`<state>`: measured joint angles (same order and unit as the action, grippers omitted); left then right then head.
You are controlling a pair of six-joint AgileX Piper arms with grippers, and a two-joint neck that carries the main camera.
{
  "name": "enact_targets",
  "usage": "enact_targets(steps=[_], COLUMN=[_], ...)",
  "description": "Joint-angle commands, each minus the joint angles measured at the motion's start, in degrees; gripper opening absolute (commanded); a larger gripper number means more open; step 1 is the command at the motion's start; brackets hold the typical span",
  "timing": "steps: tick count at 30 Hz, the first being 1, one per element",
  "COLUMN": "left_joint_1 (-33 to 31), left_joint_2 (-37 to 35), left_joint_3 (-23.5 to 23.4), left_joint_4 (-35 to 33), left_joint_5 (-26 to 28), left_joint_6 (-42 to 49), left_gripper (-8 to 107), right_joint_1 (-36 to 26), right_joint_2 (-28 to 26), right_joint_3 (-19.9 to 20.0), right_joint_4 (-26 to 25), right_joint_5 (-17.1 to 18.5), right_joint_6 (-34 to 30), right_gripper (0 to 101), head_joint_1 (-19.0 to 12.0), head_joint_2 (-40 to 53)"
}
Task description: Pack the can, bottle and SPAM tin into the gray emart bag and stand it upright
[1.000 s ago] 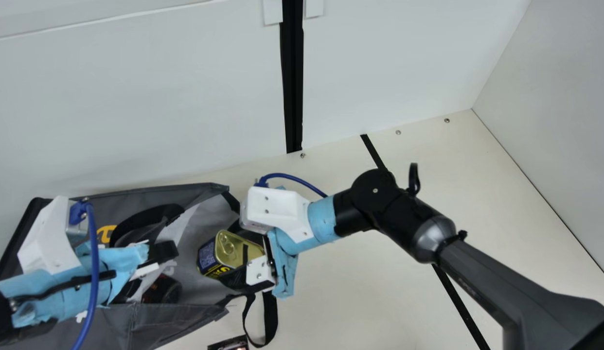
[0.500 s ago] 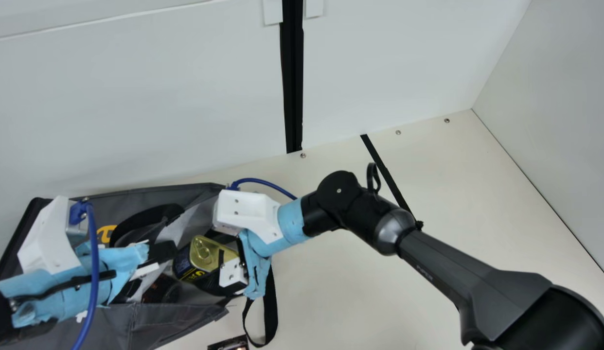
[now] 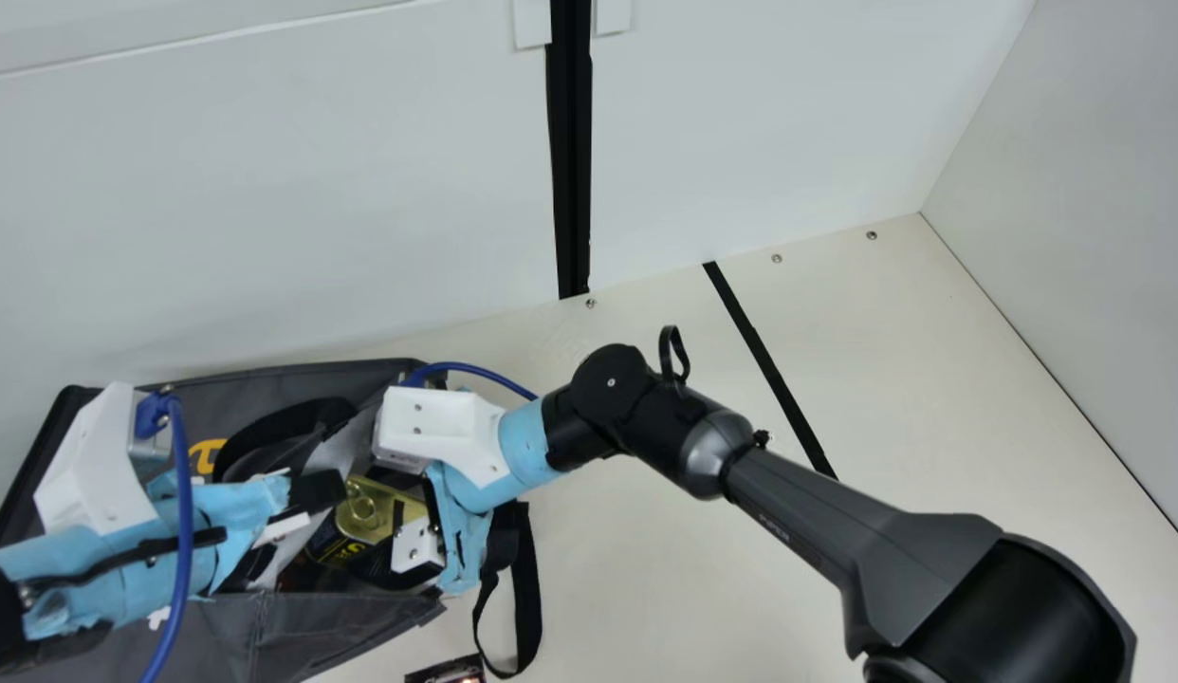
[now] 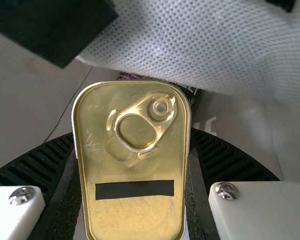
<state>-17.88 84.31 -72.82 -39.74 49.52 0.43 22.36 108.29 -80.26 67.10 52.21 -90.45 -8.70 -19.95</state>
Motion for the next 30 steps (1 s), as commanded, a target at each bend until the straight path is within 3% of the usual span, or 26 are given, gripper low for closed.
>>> enact_targets(steps=[1,27,30], left_joint_1=[0.00,0.00,0.00], left_joint_2=[0.00,0.00,0.00], left_joint_3=[0.00,0.00,0.00], left_joint_4=[0.00,0.00,0.00], left_joint_5=[0.00,0.00,0.00], left_joint_6=[0.00,0.00,0.00], left_gripper=[-8,-8,-8], right_joint_1=[0.21,0.78,0.31], right_joint_2=[0.17,-0.65,-1.26], right_joint_3=[-0.30,-0.73,-0.35], right_joint_4=[-0.25,-1.23,-1.30], right_joint_5=[-0.08,-0.89,-0.76], right_joint_6=[0.26,1.00,1.06], right_gripper=[7,94,95], head_joint_1=[-1.30,-1.30,-1.30], head_joint_2=[-0.05,-0.05,-0.05])
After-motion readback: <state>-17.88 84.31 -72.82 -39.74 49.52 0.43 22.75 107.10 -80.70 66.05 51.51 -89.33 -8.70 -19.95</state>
